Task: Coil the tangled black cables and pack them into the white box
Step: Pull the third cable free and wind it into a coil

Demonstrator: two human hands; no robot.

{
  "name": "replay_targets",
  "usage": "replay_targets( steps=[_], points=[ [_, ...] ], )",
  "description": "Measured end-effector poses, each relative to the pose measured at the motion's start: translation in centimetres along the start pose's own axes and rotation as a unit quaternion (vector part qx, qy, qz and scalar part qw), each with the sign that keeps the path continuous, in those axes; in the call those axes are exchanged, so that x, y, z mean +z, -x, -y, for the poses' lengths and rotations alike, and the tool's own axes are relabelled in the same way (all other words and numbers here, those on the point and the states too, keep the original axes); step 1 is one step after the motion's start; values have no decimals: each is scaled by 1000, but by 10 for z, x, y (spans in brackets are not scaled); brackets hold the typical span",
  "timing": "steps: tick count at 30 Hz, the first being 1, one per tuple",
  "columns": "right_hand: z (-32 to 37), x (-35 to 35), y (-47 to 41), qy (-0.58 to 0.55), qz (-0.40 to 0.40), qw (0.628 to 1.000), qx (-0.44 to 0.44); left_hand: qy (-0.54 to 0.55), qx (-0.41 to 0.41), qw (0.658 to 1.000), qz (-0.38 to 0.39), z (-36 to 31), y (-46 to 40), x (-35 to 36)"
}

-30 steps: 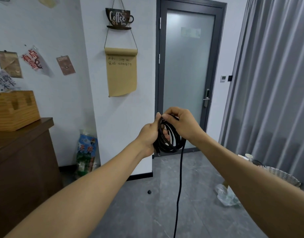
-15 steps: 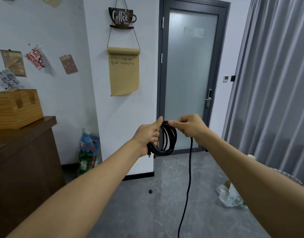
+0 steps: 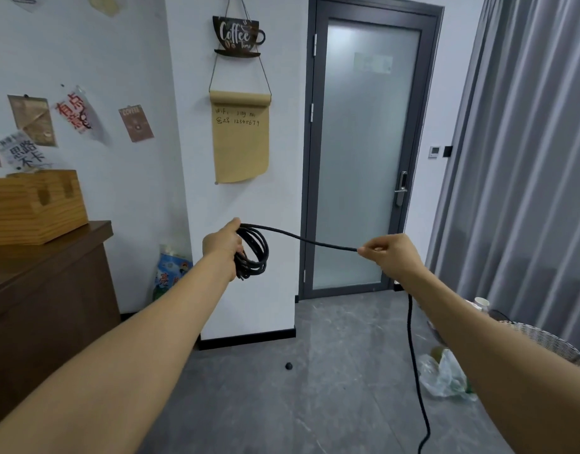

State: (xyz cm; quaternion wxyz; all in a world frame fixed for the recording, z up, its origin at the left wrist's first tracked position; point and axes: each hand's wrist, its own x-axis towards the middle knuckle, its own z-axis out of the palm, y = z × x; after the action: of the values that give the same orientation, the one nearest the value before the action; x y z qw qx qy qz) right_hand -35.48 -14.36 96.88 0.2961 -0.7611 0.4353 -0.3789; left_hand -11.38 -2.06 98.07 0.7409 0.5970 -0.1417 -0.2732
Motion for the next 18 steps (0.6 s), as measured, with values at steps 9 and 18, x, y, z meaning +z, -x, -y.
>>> replay_targets(
  steps=[9, 18],
  points=[
    [78, 29, 19, 356, 65, 906, -218, -231, 229, 946, 8, 5, 10, 26],
    [100, 35, 19, 140, 131, 948, -253, -198, 196, 937, 212, 12, 40, 34]
  ],
)
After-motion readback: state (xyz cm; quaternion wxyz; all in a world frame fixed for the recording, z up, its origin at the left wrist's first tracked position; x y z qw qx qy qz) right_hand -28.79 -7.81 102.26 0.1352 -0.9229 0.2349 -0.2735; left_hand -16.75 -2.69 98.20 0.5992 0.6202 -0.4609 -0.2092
